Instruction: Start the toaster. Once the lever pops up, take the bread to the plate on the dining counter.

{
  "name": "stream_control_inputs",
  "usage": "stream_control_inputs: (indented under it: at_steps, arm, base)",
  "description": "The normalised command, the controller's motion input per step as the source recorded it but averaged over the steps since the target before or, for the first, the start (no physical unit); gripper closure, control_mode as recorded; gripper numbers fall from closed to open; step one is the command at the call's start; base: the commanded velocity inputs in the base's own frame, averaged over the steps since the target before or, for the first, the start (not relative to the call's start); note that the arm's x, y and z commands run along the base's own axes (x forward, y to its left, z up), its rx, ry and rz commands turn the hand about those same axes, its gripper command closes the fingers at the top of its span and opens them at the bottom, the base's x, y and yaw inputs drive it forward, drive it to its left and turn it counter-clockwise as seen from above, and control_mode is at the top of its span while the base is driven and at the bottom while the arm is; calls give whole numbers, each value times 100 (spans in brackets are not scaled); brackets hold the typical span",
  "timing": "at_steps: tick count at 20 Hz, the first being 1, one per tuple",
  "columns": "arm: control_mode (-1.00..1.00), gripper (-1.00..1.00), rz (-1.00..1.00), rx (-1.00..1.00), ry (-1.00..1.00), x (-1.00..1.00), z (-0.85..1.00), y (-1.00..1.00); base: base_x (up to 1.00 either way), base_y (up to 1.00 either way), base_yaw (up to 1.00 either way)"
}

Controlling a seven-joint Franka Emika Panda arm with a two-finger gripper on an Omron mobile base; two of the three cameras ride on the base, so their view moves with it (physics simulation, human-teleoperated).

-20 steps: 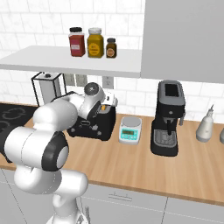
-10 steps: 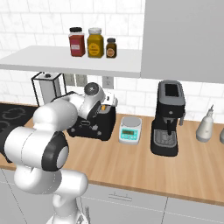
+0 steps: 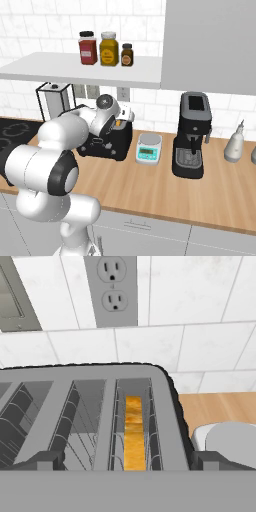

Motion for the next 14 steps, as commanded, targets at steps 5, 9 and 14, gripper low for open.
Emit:
stream_control_inputs:
  at_steps: [5, 9, 14]
  arm:
    - [-100, -100, 0, 0, 0, 0, 0, 0]
    - [-100, -100, 0, 0, 0, 0, 0, 0]
    - [-100, -100, 0, 0, 0, 0, 0, 0]
  base:
    - [0, 0, 0]
    - [0, 0, 0]
    - [0, 0, 0]
